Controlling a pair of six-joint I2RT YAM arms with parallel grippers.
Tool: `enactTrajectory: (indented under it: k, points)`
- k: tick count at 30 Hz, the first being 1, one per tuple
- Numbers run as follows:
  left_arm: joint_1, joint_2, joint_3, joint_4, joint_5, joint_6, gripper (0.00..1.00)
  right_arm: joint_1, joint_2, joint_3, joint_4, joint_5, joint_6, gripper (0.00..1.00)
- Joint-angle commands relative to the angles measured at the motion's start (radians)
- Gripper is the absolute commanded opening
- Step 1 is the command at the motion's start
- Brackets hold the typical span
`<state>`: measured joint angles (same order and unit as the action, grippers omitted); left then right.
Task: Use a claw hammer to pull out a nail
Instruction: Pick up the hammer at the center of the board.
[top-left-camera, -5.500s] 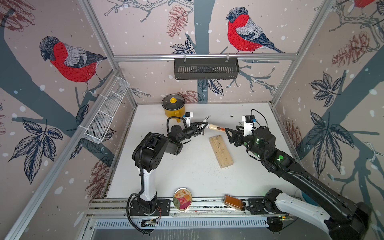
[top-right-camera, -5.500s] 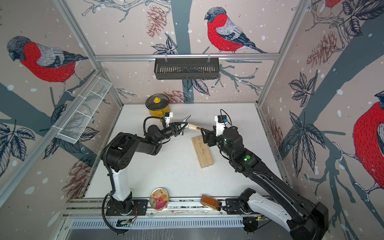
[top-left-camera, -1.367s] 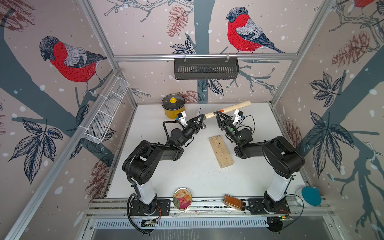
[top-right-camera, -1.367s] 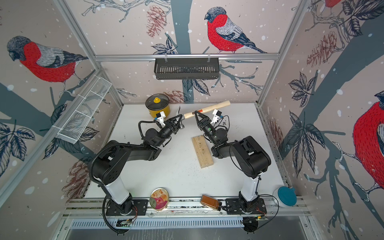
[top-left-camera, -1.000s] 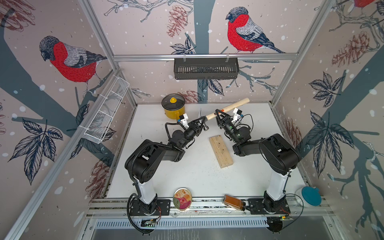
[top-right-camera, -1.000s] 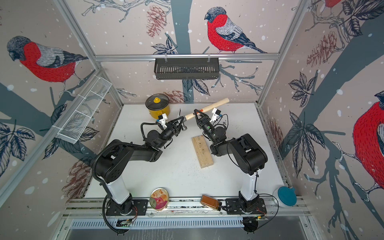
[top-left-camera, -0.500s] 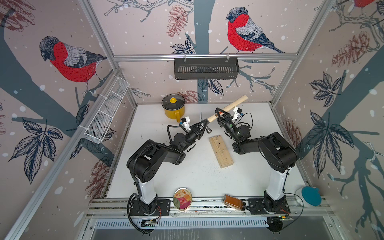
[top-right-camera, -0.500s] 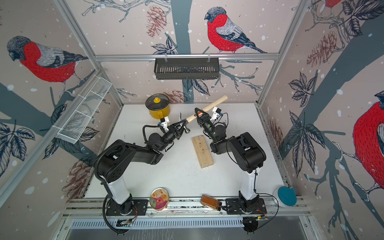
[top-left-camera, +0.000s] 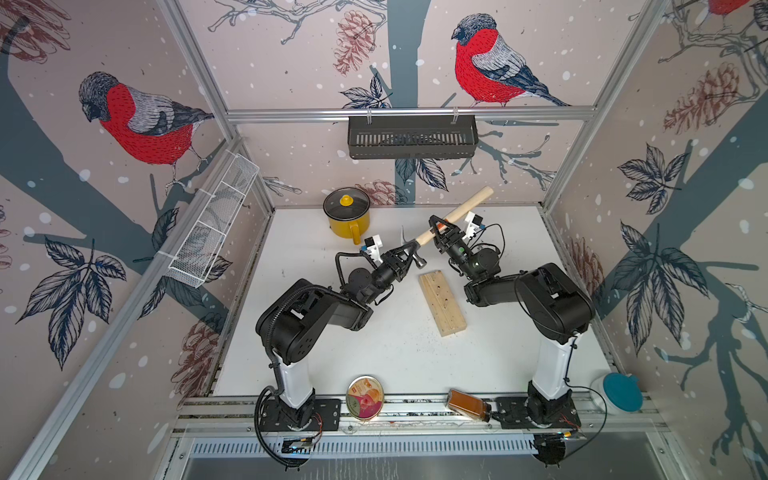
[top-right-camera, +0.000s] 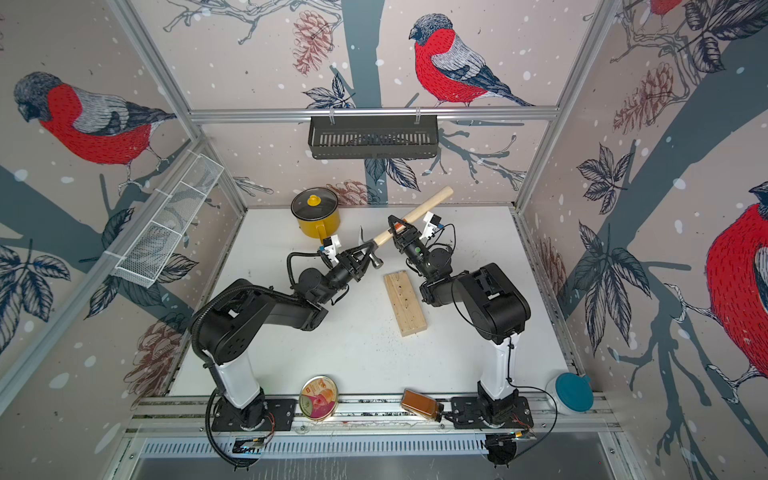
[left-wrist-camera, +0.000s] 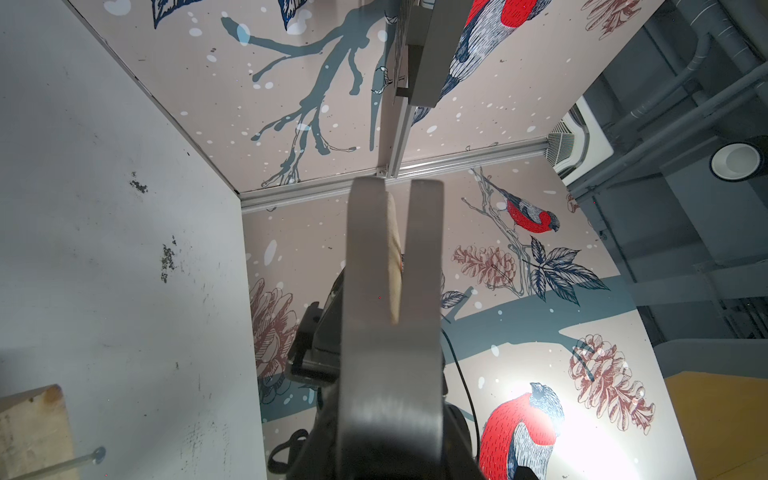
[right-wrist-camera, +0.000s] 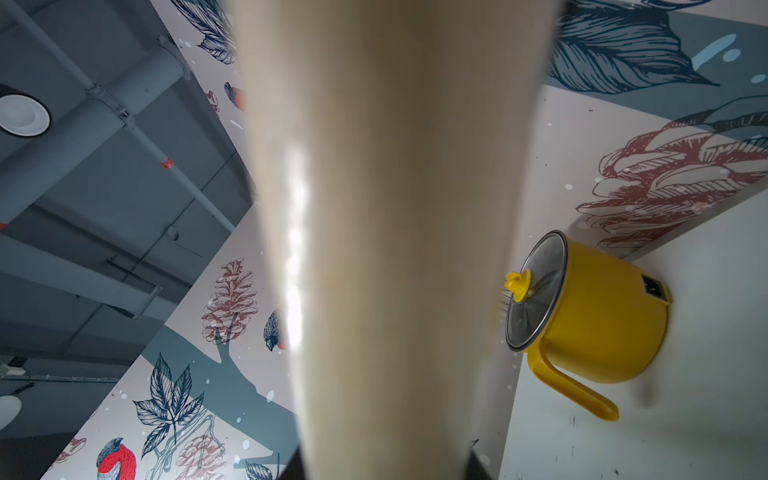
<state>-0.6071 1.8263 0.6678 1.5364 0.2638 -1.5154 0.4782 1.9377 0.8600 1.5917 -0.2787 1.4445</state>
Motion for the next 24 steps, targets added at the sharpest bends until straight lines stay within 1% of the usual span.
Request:
enactTrajectory:
  k: [1, 8, 11, 12, 13, 15, 17, 18, 21, 24]
  points:
    - [-0.004, -0.001, -0.004, 0.167, 0.043, -0.011, 0.00, -0.002, -0.018, -0.001, 0.057, -0.034, 0.001, 0.28]
    - [-0.003, -0.014, -0.004, 0.117, 0.066, 0.018, 0.00, -0.011, -0.050, -0.029, 0.027, -0.042, -0.019, 0.17]
    - [-0.004, -0.016, -0.005, 0.107, 0.073, 0.020, 0.00, -0.014, -0.060, -0.036, 0.031, -0.042, -0.026, 0.09]
    - [-0.004, -0.015, -0.004, 0.103, 0.076, 0.020, 0.02, -0.015, -0.063, -0.036, 0.032, -0.042, -0.029, 0.06]
    - [-0.004, -0.016, -0.004, 0.098, 0.079, 0.022, 0.09, -0.015, -0.066, -0.036, 0.031, -0.042, -0.029, 0.06]
    - [-0.005, -0.019, -0.005, 0.088, 0.084, 0.027, 0.27, -0.018, -0.073, -0.035, 0.032, -0.042, -0.032, 0.05]
    - [-0.004, -0.020, -0.007, 0.083, 0.085, 0.030, 0.39, -0.021, -0.082, -0.034, 0.029, -0.041, -0.034, 0.05]
    - [-0.004, -0.022, -0.010, 0.083, 0.085, 0.032, 0.44, -0.021, -0.086, -0.033, 0.027, -0.040, -0.035, 0.04]
    - [-0.003, -0.028, -0.011, 0.075, 0.089, 0.039, 0.54, -0.027, -0.096, -0.036, 0.026, -0.040, -0.037, 0.04]
    - [-0.003, -0.039, -0.015, 0.056, 0.092, 0.052, 0.60, -0.038, -0.107, -0.038, 0.023, -0.042, -0.036, 0.03]
